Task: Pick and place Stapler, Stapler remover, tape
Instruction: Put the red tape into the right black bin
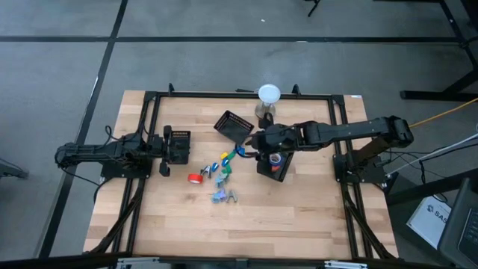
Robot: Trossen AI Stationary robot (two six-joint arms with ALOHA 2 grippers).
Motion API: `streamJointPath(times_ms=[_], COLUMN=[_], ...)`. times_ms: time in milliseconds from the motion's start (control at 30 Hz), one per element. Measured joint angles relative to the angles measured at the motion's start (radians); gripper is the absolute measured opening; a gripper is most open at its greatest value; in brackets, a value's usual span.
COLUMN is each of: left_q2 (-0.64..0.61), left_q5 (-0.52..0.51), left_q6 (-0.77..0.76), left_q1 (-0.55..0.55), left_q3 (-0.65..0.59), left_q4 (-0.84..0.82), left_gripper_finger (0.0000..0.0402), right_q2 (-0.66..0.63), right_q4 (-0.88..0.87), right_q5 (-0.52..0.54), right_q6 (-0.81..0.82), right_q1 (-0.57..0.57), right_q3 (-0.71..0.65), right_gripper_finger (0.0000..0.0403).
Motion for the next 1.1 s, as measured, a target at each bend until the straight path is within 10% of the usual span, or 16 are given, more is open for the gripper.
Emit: streamJointPath(times_ms=[1100], left_q2=[0.0], left_q5=[0.0], left_q6=[0.0], left_q1=[0.0], left_q3=[0.0], left_q4=[0.0], left_gripper_finger=[0.0088], right_q2=[0.0], right_q4=[0.573], right_q5=[0.0], right_q6=[-0.28], right_q1=[0.0], right_q3=[0.001], right_gripper_finger=[0.0158])
